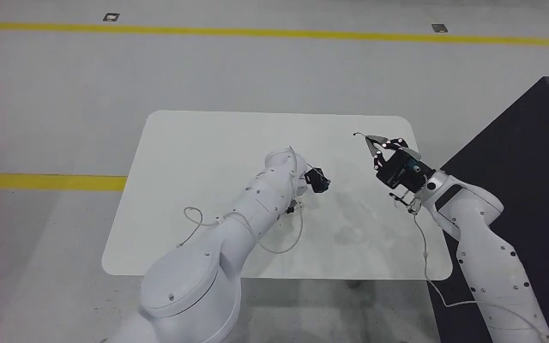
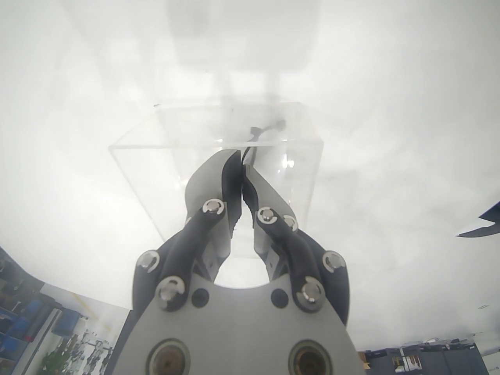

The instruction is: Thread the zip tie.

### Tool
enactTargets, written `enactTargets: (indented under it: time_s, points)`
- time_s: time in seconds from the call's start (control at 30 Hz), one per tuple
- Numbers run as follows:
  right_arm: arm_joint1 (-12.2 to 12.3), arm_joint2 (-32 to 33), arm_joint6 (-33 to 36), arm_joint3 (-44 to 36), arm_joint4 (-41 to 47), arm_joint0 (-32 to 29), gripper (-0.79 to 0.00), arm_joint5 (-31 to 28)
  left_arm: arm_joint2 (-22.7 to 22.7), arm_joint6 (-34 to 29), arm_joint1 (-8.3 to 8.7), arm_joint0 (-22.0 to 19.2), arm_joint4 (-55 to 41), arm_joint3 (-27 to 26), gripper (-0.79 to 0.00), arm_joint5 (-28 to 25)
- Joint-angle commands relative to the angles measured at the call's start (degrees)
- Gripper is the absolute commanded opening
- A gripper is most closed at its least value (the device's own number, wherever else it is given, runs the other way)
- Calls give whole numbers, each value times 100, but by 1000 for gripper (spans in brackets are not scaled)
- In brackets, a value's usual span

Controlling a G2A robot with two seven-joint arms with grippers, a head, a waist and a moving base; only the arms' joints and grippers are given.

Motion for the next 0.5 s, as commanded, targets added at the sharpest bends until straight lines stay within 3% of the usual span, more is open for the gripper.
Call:
enactTargets:
  time_s: [0.0, 0.47]
  points:
    - [0, 0, 0, 0, 0, 0, -785, 0, -12, -3, -5, -10, -7, 6, -785, -24]
    - [0, 0, 0, 0, 0, 0, -785, 0, -164, -11, 6, -175, -99, 70, -785, 32]
